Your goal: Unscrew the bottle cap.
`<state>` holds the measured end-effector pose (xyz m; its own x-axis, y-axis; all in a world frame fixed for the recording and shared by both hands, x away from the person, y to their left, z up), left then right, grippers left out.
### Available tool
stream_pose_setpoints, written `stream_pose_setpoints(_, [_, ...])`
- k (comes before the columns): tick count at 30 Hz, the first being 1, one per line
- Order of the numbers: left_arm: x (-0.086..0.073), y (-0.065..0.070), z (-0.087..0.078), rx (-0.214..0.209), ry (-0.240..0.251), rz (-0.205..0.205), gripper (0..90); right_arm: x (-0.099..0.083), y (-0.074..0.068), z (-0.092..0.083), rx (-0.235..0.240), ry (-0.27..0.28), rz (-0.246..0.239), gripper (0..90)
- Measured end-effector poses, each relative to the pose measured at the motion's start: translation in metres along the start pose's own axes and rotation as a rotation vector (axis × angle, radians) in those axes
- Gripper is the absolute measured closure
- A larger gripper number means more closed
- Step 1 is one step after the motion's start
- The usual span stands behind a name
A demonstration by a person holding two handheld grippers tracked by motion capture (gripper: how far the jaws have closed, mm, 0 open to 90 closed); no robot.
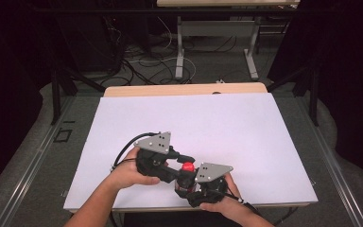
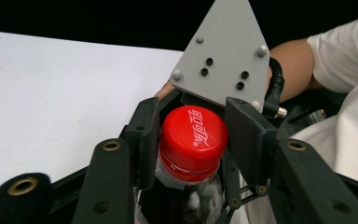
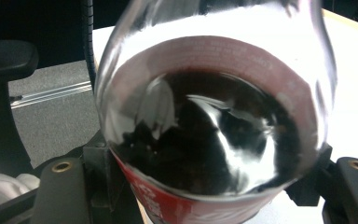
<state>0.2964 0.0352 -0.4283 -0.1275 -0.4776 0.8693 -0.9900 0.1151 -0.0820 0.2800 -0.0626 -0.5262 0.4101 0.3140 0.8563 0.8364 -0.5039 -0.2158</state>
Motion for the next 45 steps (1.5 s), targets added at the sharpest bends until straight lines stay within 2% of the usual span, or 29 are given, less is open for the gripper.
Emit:
stream_pose_setpoints(5, [0.002, 0.001, 0.0, 0.013, 0.005, 0.016, 59.6, 0.0, -0.001, 0.0, 0.014, 0.003, 0.001, 28.7])
stream_pose_setpoints(8, [0.002, 0.002, 0.001, 0.018, 0.012, 0.01, 59.9, 0.0, -0.001, -0.001, 0.022, -0.008, 0.007, 28.7])
stream_pose_setpoints(10, [0.002, 0.002, 0.003, 0.038, 0.014, 0.002, 60.2, 0.0, -0.001, 0.0, 0.021, 0.003, 0.014, 28.7])
stream_pose_setpoints(12, [0.002, 0.002, 0.004, 0.08, 0.023, -0.023, 60.5, 0.0, 0.001, 0.0, 0.008, 0.004, 0.021, 28.7])
stream_pose_setpoints(13, [0.002, 0.002, 0.005, 0.102, 0.025, -0.033, 60.6, 0.0, 0.002, -0.001, 0.005, -0.008, 0.026, 28.7])
stream_pose_setpoints(16, [0.001, 0.002, 0.007, 0.169, 0.013, -0.056, 60.7, 0.0, 0.006, 0.0, -0.034, 0.01, 0.037, 28.7])
stream_pose_setpoints(19, [0.002, 0.002, 0.01, 0.269, 0.014, -0.101, 60.8, 0.001, 0.009, 0.0, -0.065, 0.017, 0.058, 28.7])
stream_pose_setpoints(20, [0.003, 0.003, 0.01, 0.305, 0.013, -0.119, 60.9, 0.001, 0.01, -0.001, -0.073, 0.017, 0.063, 28.7])
stream_pose_setpoints(22, [0.004, 0.003, 0.011, 0.419, -0.014, -0.131, 60.9, 0.001, 0.014, -0.002, -0.102, 0.013, 0.063, 28.7])
stream_pose_setpoints(23, [0.005, 0.004, 0.012, 0.483, -0.025, -0.133, 61.0, 0.002, 0.016, -0.002, -0.122, 0.029, 0.081, 28.7])
stream_pose_setpoints(24, [0.007, 0.005, 0.013, 0.533, -0.033, -0.142, 61.0, 0.001, 0.018, -0.002, -0.148, 0.022, 0.07, 28.8])
stream_pose_setpoints(26, [0.009, 0.008, 0.016, 0.57, -0.051, -0.145, 61.0, 0.0, 0.02, -0.002, -0.17, 0.014, 0.079, 28.8])
stream_pose_setpoints(28, [0.012, 0.011, 0.021, 0.582, -0.064, -0.125, 61.0, -0.002, 0.022, -0.001, -0.17, 0.012, 0.092, 28.8])
stream_pose_setpoints(30, [0.014, 0.012, 0.024, 0.6, -0.076, -0.126, 61.0, -0.001, 0.022, -0.001, -0.169, 0.025, 0.096, 28.8])
stream_pose_setpoints(31, [0.014, 0.012, 0.024, 0.592, -0.079, -0.13, 61.0, -0.001, 0.021, -0.002, -0.166, 0.02, 0.093, 28.8])
stream_pose_setpoints(35, [0.015, 0.008, 0.022, 0.584, -0.046, -0.162, 60.9, -0.001, 0.022, -0.002, -0.164, 0.015, 0.088, 28.8])
stream_pose_setpoints(37, [0.015, 0.006, 0.022, 0.581, -0.047, -0.167, 60.9, -0.001, 0.023, -0.001, -0.166, 0.027, 0.093, 28.8])
stream_pose_setpoints(38, [0.015, 0.006, 0.02, 0.586, -0.043, -0.174, 60.9, -0.002, 0.023, -0.002, -0.163, 0.004, 0.093, 28.8])
stream_pose_setpoints(45, [0.015, 0.002, 0.005, 0.62, -0.011, -0.191, 60.9, -0.003, 0.028, 0.0, -0.186, 0.016, 0.096, 28.8])
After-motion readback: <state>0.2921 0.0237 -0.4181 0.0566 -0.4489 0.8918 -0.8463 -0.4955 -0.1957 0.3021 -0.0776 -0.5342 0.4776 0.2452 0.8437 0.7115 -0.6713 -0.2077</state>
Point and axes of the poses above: each handheld gripper's, and its own axes: z roughly forward along the jaws, x roughly out of its top, y roughly to its right, the point moved 6 cm from there along z, roughly forward along the jaws, and after that the axes turned 13 degrees about z, right-handed, at the moved point
